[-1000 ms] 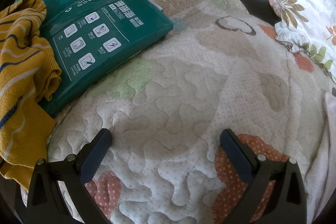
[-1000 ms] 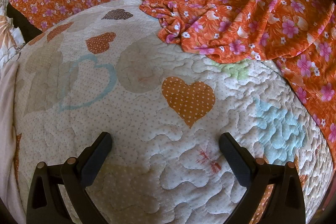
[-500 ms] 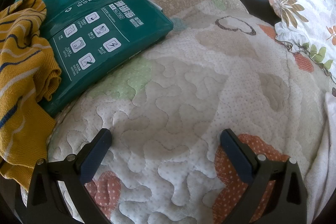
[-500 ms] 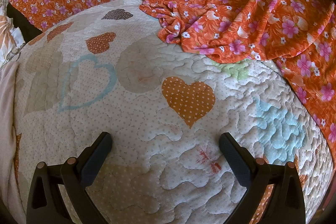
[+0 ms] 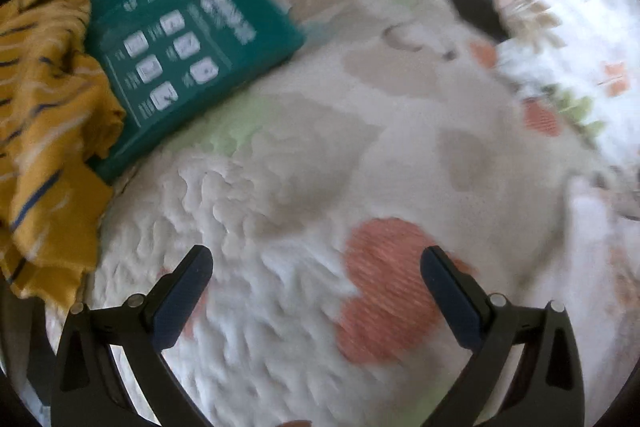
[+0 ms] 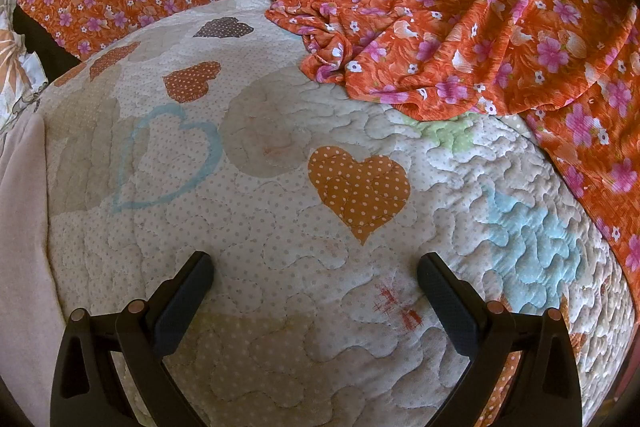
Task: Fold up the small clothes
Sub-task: 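Move both tools over the white tree-print shirt lying on the bed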
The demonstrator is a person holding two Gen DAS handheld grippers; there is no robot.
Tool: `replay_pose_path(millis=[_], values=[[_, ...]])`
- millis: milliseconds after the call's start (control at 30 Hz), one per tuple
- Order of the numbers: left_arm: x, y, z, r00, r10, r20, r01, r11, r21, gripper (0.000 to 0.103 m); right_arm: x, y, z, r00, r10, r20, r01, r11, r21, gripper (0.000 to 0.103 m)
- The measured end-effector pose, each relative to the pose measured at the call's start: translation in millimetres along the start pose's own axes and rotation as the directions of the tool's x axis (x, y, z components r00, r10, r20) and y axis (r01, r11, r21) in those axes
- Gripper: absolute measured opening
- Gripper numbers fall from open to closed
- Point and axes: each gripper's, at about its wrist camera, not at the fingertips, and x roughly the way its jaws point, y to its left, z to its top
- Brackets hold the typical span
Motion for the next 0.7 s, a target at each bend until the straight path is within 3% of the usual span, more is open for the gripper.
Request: replay_pose_path(millis=[167,333,400,467,533,600,700], values=[[-81,-40,-41,0.990,-0.094,0.106,0.087,0.993,0.074,0.103,7,-3,10,0.998,0.028,-0.060,-0.026,0.999,0.027,0.103],[-113,-98,-102,0.981,-0.163,0.109,0.135,0.964,0.227,0.103,1,2,17,0.985,0.070,-0.158,-0.066,0.997,0.032,0.103],[-111,-124,-123,0.978,-0.195,0.070,0.164,0.935,0.313,0.103,-21,11,14,0.986,0.106,-0.130,-0.101,0.994,0.048,0.094],[-107,-143,-137,0.980,-0.192,0.046,0.159,0.906,0.392,0.103,-56,27,11,0.987,0.156,-0.028,-0.156,0.988,0.017,0.089],[-104,-159,-154,0.981,-0.190,0.037,0.153,0.877,0.455,0.103,-92,48,6,0.969,0.238,0.071,-0.235,0.971,-0.045,0.090],[-99,-168,-163,0.982,-0.190,0.017,0.159,0.863,0.479,0.103,-116,69,-2,0.940,0.324,0.112,-0.312,0.944,-0.109,0.090],[-91,-179,-175,0.982,-0.188,-0.034,0.180,0.849,0.496,0.103,-125,107,-17,0.905,0.423,0.050,-0.405,0.890,-0.207,0.090]])
